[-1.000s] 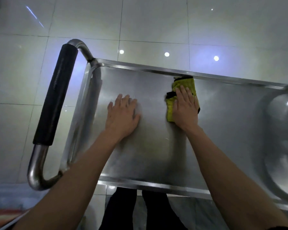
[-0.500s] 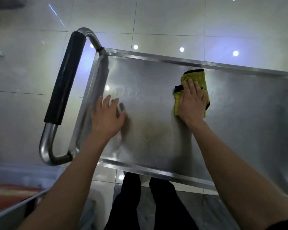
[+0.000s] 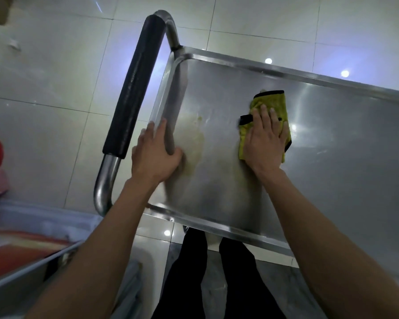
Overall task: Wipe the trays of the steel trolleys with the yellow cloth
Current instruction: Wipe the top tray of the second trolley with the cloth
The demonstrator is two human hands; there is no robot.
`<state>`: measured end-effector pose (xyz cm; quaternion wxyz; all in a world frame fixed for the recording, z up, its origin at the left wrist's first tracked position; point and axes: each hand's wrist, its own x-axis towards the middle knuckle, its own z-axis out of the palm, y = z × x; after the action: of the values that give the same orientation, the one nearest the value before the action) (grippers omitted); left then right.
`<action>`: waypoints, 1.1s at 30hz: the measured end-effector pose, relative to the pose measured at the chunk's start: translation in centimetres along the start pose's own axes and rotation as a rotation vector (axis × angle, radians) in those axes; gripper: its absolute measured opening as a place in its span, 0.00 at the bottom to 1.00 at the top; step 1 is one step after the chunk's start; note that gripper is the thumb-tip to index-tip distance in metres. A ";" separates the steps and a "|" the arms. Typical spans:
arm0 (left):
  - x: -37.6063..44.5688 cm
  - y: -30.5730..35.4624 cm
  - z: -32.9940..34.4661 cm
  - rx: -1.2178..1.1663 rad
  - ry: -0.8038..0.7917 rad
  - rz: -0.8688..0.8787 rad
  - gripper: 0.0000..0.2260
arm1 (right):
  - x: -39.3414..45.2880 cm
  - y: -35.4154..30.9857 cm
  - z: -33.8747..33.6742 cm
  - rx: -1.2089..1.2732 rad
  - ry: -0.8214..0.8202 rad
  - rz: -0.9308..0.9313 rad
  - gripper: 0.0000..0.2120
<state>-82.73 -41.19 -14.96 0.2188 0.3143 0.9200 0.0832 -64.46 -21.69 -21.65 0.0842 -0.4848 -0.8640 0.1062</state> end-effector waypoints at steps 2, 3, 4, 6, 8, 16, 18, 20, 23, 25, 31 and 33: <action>0.0 0.1 0.0 0.006 0.006 0.004 0.37 | -0.6 -2.9 0.3 -0.010 -0.039 -0.043 0.25; 0.0 0.2 -0.1 0.009 0.006 0.005 0.37 | -0.9 -4.5 0.5 -0.014 -0.063 -0.067 0.26; 0.0 0.3 -0.1 0.008 0.000 0.005 0.37 | -1.2 -6.2 0.6 -0.016 -0.088 -0.098 0.26; -0.1 0.6 -0.1 0.001 -0.019 0.010 0.36 | -1.7 -9.2 0.9 -0.013 -0.133 -0.167 0.28; -0.1 0.7 -0.2 -0.037 -0.012 0.012 0.32 | -1.8 -11.6 1.1 -0.006 -0.175 -0.222 0.29; 0.1 -0.4 -1.0 -0.248 0.026 -0.077 0.15 | -1.0 -15.6 2.1 0.005 -0.291 -0.467 0.31; 0.2 -0.5 -0.9 -0.246 0.003 -0.087 0.14 | -0.6 -15.3 2.0 0.035 -0.305 -0.511 0.32; 0.3 -0.5 -0.4 -0.180 -0.013 -0.072 0.16 | -0.7 -14.6 1.9 0.077 -0.300 -0.520 0.29; -0.1 0.2 0.5 0.013 -0.001 0.007 0.25 | -1.5 -12.5 1.3 0.106 -0.228 -0.421 0.26; -0.7 1.3 1.1 0.183 0.028 0.102 0.28 | -2.2 -9.7 0.8 0.119 -0.153 -0.325 0.26; -4.1 7.9 4.7 0.283 0.014 0.336 0.22 | -3.3 1.2 -2.0 0.114 -0.088 -0.205 0.23; -4.6 10.0 5.7 0.289 0.014 0.363 0.20 | -4.0 4.6 -3.2 0.100 -0.089 -0.160 0.23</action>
<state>-71.47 -36.04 -15.51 0.1468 0.5020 0.8522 -0.0091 -57.85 -22.42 -19.94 0.0781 -0.4041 -0.8966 0.1634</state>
